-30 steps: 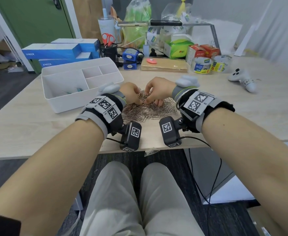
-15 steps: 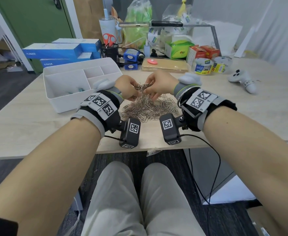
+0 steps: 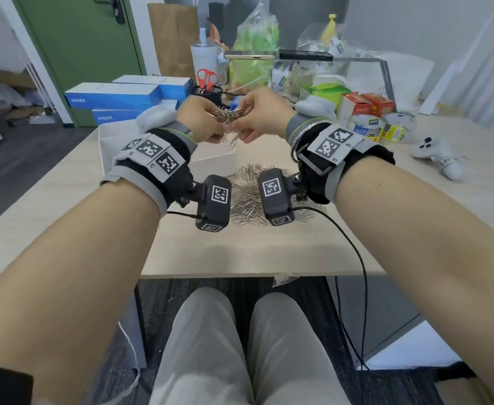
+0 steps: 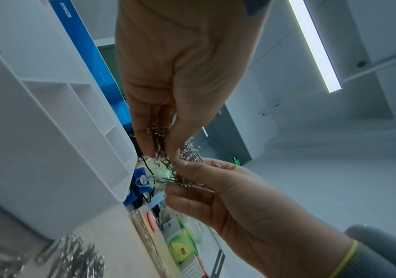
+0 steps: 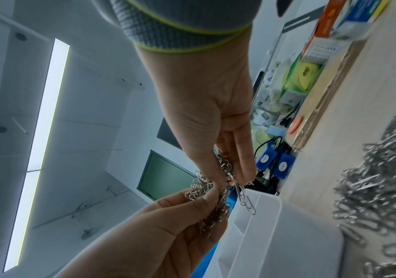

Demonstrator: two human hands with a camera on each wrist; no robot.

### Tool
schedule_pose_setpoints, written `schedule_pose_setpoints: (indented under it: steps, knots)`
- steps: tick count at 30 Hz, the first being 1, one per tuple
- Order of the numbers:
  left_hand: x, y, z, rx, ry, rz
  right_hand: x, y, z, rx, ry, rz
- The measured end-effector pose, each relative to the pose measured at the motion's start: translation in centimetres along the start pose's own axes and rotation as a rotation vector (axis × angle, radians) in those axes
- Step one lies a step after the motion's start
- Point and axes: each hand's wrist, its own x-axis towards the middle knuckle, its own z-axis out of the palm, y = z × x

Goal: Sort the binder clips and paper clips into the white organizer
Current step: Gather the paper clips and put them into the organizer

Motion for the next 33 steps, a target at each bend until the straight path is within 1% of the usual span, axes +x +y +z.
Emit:
schedule_pose_setpoints:
  steps: [2, 5, 9, 13, 16, 19, 21, 24, 25, 26, 27, 30, 33]
  knots:
    - [0.5, -0.3, -0.6, -0.002, 0.014, -0.033, 1.1, -0.6, 0.7, 0.023, -0.019, 0.001]
    - [1.2, -1.4, -0.8, 0.037, 0.06, -0.042, 1.9, -0.7, 2.0, 0.015, -0.063, -0.003]
    - [2.2, -3.2, -0.8, 0.098, 0.041, -0.126, 2.8, 0.0, 3.6, -0.006, -0.115, 0.032]
    - [2.4, -4.3, -0.9, 0.259, 0.053, -0.097, 3.3, 0.6, 4.2, -0.059, -0.139, 0.027]
    - [2.3, -4.5, -0.9, 0.28, 0.042, -0.073, 3.3, 0.9, 4.1, -0.066, -0.15, 0.008]
    - [2.0, -4.4, -0.7, 0.294, 0.037, -0.067, 3.1, 0.7, 3.8, -0.152, -0.119, -0.06]
    - [1.8, -4.3, -0.5, 0.299, 0.074, -0.05, 2.7, 0.7, 3.4, -0.217, -0.081, -0.103]
    - [1.5, -4.0, 0.0, 0.354, 0.156, -0.04, 2.3, 1.9, 2.8, -0.256, 0.028, -0.069]
    - [1.4, -3.9, 0.3, 0.381, 0.142, -0.047, 2.2, 2.6, 2.6, -0.282, 0.069, -0.044]
    - [1.2, -3.7, 0.6, 0.401, 0.114, -0.054, 1.9, 3.4, 2.3, -0.305, 0.079, -0.016]
    - [0.9, -3.4, 1.0, 0.414, 0.084, -0.058, 1.5, 4.1, 2.0, -0.323, 0.046, 0.013]
    - [0.1, -2.6, 2.1, 0.445, 0.01, -0.042, -0.2, 5.3, 2.0, -0.384, -0.196, 0.084]
    - [-0.5, -2.6, 3.2, 0.386, -0.104, -0.095, -1.4, 5.4, 2.7, -0.484, -0.383, 0.103]
